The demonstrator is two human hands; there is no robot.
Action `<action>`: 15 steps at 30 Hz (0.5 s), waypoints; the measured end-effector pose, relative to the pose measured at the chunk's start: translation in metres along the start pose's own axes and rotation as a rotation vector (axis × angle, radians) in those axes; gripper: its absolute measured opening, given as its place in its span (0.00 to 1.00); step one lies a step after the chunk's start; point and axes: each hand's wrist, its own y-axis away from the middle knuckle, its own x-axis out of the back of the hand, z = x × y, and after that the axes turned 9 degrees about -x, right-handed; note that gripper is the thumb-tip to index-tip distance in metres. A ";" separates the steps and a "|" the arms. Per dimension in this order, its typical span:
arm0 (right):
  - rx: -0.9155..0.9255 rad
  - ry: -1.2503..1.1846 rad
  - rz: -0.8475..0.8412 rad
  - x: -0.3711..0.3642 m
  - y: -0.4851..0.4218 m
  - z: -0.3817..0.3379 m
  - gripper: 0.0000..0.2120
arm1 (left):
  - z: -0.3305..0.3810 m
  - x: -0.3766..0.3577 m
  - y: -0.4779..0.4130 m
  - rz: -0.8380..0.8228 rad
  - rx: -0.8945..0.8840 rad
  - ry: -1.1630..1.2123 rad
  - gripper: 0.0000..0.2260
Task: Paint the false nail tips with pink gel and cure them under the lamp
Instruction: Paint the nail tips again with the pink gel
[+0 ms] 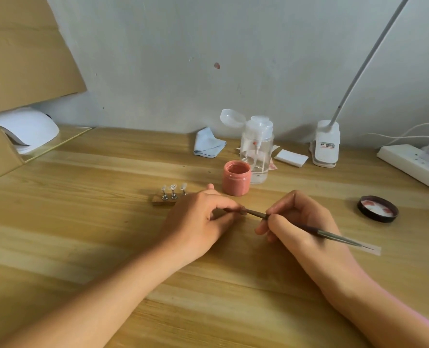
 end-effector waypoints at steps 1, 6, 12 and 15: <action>0.001 -0.004 0.007 0.000 0.000 0.000 0.01 | 0.000 0.000 0.000 -0.001 0.003 -0.003 0.06; 0.003 -0.015 0.031 0.001 0.002 0.000 0.02 | 0.002 0.002 0.000 -0.014 -0.020 -0.025 0.07; 0.026 -0.024 0.023 0.002 0.001 0.001 0.03 | -0.001 0.001 0.000 -0.012 -0.010 -0.009 0.07; 0.031 -0.016 0.002 0.001 0.001 0.000 0.03 | -0.002 0.000 0.000 -0.020 -0.006 -0.015 0.08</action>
